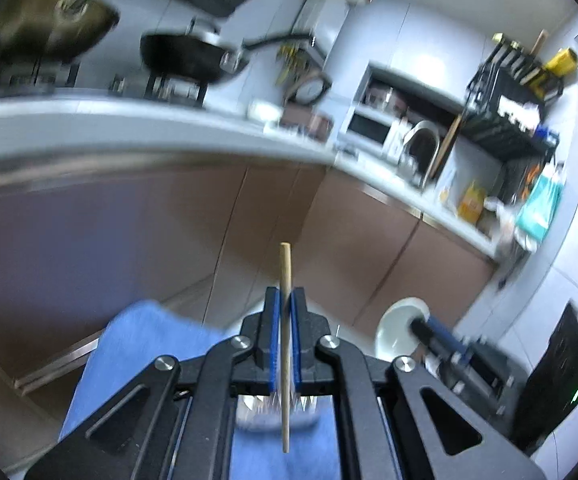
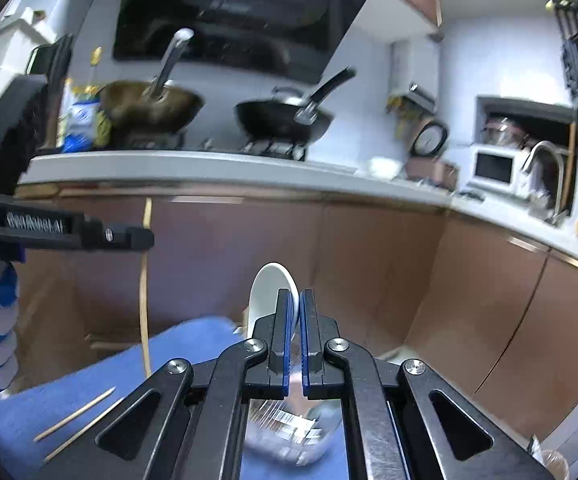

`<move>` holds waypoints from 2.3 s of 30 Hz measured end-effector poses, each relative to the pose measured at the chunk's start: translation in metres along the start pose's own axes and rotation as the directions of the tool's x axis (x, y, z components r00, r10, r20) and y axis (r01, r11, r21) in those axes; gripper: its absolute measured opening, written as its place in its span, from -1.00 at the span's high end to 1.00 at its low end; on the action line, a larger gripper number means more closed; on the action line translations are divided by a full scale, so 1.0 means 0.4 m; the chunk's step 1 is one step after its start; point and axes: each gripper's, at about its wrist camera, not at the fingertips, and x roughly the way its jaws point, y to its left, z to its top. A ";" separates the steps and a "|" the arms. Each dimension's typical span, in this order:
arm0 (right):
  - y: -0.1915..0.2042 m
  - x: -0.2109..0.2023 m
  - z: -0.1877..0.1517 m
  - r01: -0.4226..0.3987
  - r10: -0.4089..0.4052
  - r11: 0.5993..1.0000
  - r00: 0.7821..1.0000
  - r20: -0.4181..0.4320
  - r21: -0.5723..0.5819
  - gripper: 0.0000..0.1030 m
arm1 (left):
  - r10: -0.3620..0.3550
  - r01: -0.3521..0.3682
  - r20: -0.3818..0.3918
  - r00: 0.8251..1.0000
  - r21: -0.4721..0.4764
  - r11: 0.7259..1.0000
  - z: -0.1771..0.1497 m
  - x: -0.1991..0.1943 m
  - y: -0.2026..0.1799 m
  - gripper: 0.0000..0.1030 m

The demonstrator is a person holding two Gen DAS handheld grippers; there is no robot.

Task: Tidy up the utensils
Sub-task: 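Lift the chopstick and white spoon and carry both over the glass holder, then open both tools to drop the chopstick and white spoon into the holder, then move both tools back over the remaining chopsticks on the towel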

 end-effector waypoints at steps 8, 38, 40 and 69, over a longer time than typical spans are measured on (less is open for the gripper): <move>-0.007 0.106 -0.016 0.084 -0.084 0.996 0.994 0.076 -0.007 0.92 | 0.047 -0.048 0.105 0.993 0.002 0.999 0.018 0.141 -0.032 0.91; -0.011 -0.115 -0.135 0.113 -0.114 0.986 0.993 0.003 0.127 0.31 | 0.213 -0.233 0.116 0.970 0.189 0.954 -0.199 -0.094 -0.121 0.14; -0.003 -0.160 -0.134 0.106 -0.107 0.984 0.994 -0.002 0.145 0.20 | 0.232 -0.253 0.119 0.965 0.206 0.945 -0.219 -0.137 -0.138 0.09; 0.069 -0.482 -0.168 0.133 -0.131 0.967 0.991 -0.021 0.218 -0.36 | 0.340 -0.367 0.141 0.930 0.309 0.877 -0.372 -0.439 -0.226 -0.09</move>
